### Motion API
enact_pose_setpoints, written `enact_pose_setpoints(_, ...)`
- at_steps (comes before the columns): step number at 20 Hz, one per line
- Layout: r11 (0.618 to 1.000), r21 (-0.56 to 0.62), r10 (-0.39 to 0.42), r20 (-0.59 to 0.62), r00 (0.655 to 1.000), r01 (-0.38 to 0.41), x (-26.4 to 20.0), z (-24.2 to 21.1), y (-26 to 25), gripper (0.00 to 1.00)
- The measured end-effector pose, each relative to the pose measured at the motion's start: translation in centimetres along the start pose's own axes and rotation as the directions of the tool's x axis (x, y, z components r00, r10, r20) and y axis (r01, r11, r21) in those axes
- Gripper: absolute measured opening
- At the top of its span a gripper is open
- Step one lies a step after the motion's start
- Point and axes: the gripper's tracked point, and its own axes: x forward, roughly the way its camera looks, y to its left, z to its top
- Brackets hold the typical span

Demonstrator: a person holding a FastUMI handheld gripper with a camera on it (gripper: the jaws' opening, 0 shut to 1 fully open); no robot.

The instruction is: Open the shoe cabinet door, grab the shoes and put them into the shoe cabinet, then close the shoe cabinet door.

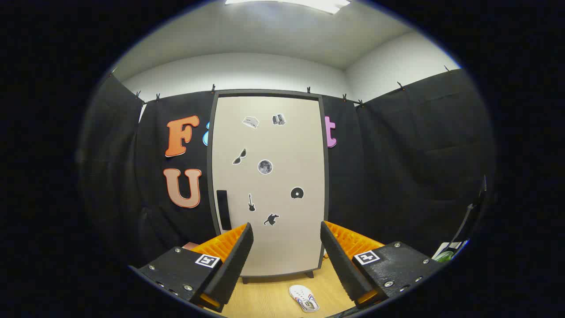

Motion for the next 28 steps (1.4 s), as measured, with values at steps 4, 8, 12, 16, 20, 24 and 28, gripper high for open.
enact_pose_setpoints(4,1.0,-0.003,-0.008,-0.002,1.0,0.008,0.0,0.0,-0.1,0.95)
enact_pose_setpoints(8,1.0,-0.012,-0.015,0.002,1.0,0.015,-0.1,0.0,0.0,0.95)
enact_pose_setpoints(12,1.0,0.0,-0.017,0.0,1.0,0.017,-0.3,0.1,0.3,0.95)
enact_pose_setpoints(16,1.0,-0.006,-0.017,0.001,1.0,0.017,-0.4,0.2,0.7,0.95)
enact_pose_setpoints(20,1.0,-0.016,-0.01,0.0,1.0,0.01,-0.1,0.0,1.4,0.95)
enact_pose_setpoints(24,1.0,-0.008,0.014,-0.02,1.0,-0.014,1.7,-0.7,3.7,0.95)
enact_pose_setpoints(28,0.998,-0.012,0.067,-0.055,0.996,-0.067,4.7,-1.9,6.9,0.95)
